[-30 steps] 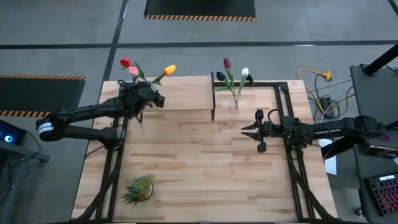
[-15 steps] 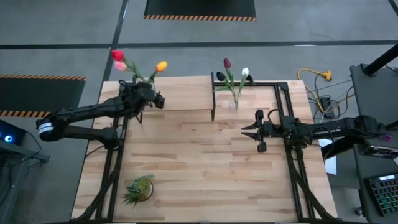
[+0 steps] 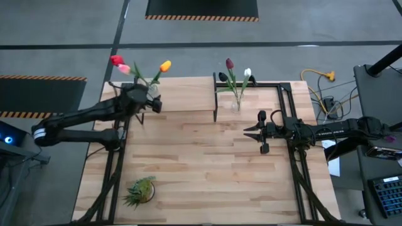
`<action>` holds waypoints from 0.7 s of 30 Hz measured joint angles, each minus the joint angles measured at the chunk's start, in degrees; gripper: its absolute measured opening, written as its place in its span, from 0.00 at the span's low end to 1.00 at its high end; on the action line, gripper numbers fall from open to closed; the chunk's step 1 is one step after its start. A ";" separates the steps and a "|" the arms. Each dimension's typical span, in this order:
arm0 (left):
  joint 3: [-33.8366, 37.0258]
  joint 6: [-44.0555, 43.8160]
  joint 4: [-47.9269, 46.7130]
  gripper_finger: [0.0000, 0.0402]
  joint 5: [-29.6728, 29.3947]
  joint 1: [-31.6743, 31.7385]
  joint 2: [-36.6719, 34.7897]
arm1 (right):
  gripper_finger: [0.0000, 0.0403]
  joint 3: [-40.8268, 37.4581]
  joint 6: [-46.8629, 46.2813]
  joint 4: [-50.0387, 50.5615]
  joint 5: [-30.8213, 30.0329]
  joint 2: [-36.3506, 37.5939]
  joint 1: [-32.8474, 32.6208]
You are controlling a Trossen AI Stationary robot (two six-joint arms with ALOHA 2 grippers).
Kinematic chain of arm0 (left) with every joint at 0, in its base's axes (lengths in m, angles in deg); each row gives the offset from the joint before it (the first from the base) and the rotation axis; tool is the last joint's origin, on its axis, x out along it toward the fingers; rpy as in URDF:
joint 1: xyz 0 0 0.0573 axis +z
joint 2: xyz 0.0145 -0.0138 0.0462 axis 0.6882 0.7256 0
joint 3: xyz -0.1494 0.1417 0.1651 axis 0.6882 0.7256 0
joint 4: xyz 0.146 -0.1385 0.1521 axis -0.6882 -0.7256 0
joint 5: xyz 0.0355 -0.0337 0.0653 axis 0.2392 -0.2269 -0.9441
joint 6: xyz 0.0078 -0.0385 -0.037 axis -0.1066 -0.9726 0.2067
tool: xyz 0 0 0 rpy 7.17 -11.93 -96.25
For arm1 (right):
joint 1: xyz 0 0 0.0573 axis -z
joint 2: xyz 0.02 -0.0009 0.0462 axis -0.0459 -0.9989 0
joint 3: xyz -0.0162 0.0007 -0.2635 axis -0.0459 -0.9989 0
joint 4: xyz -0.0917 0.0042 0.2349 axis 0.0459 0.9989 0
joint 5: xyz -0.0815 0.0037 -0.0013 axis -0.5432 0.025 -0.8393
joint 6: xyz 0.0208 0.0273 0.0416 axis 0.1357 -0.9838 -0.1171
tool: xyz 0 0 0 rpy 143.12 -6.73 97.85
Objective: Pick and place flowers into a vace then onto a shelf
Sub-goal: Put the transparent vase with the tulips on the shelf
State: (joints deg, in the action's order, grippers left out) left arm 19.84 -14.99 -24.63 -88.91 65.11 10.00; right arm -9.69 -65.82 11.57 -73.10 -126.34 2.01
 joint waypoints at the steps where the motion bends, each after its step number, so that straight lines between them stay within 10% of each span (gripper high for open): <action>1: 0.00 0.02 -0.04 0.89 0.79 -0.37 -0.83 | 0.17 0.00 0.00 0.00 0.01 0.00 0.00; 21: 0.00 0.89 -9.05 0.89 1.93 -2.50 -14.25 | 0.17 0.00 -0.03 0.02 0.00 0.00 0.00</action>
State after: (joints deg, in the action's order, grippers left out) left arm 19.84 -14.10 -33.68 -86.98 62.61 -4.24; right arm -9.69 -65.85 11.59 -73.10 -126.34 2.01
